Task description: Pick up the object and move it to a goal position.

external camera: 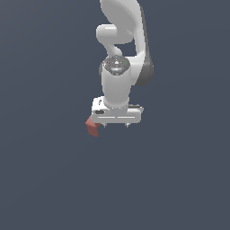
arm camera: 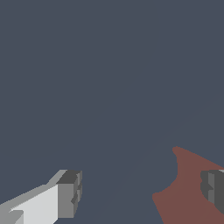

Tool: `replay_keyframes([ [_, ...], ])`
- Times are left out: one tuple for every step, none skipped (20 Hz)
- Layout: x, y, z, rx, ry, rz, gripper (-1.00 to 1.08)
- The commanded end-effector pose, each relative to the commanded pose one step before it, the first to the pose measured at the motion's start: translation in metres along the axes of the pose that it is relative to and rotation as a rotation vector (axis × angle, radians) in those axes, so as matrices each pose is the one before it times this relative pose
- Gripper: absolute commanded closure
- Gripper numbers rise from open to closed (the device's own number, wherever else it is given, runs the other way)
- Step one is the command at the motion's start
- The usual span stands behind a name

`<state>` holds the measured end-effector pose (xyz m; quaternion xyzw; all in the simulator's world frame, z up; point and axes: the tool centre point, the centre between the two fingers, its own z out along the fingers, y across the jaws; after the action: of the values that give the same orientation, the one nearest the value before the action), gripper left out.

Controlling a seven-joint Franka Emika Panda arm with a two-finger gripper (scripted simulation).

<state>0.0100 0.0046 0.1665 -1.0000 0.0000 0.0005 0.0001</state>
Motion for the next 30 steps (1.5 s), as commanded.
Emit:
replay_keyframes([
  [0.0, 0.00001, 0.0, 0.0, 0.0, 0.0, -0.92],
  [0.00016, 0.00048, -0.00038, 0.00029, 0.00087, 0.00104, -0.92],
  [0.00048, 0.00138, -0.00106, 0.00086, 0.00245, 0.003, -0.92],
  [0.00079, 0.00224, -0.00173, 0.0014, 0.004, 0.00485, -0.92],
  [0.00111, 0.00312, -0.00243, 0.00194, 0.0056, 0.00671, -0.92],
  [0.00145, 0.00393, -0.00311, 0.00245, 0.00715, 0.00837, -0.92],
  [0.0016, 0.00407, -0.00332, 0.00257, 0.0076, 0.00859, -0.92],
  [0.00134, 0.00312, -0.00265, 0.00203, 0.00604, 0.00648, -0.92],
  [0.00103, 0.00215, -0.00194, 0.00146, 0.00437, 0.00434, -0.92],
  [0.00069, 0.00118, -0.00119, 0.0009, 0.00265, 0.00225, -0.92],
  [0.00031, 0.00026, -0.0004, 0.00031, 0.00086, 0.00034, -0.92],
  [-0.00019, -0.00044, 0.00034, -0.00026, -0.00081, -0.00097, -0.92],
  [-0.00057, -0.0003, 0.00071, -0.00054, -0.00145, -0.00008, -0.92],
  [-0.00072, 0.0007, 0.00045, -0.00036, -0.00065, 0.00266, -0.92],
  [-0.00096, 0.00142, 0.0004, -0.00032, -0.00032, 0.00481, -0.92],
  [-0.00127, 0.00192, 0.0005, -0.0004, -0.00036, 0.00649, -0.92],
  [-0.00162, 0.00232, 0.0007, -0.00055, -0.00062, 0.00792, -0.92],
  [-0.00196, 0.0027, 0.00091, -0.00071, -0.0009, 0.0093, -0.92],
  [-0.0023, 0.00309, 0.00109, -0.00084, -0.00113, 0.01072, -0.92],
  [-0.00261, 0.00349, 0.00126, -0.00095, -0.00132, 0.01213, -0.92],
  [-0.0029, 0.00392, 0.00139, -0.00103, -0.00144, 0.01359, -0.92],
  [-0.0032, 0.0044, 0.00152, -0.00109, -0.00153, 0.0152, -0.92],
  [-0.0035, 0.00487, 0.00166, -0.00116, -0.00164, 0.01678, -0.92],
  [-0.0038, 0.00533, 0.00181, -0.00123, -0.00181, 0.01833, -0.92],
  [-0.00411, 0.00578, 0.00197, -0.0013, -0.00197, 0.01989, -0.92],
  [-0.00441, 0.00626, 0.00213, -0.00135, -0.00212, 0.02149, -0.92],
  [-0.0047, 0.00674, 0.00228, -0.00138, -0.00225, 0.02311, -0.92],
  [-0.00464, 0.00673, 0.00227, -0.00131, -0.00224, 0.02305, -0.92],
  [-0.00429, 0.00629, 0.00211, -0.00116, -0.00209, 0.02151, -0.92],
  [-0.00394, 0.00585, 0.00195, -0.00103, -0.00193, 0.01995, -0.92],
])
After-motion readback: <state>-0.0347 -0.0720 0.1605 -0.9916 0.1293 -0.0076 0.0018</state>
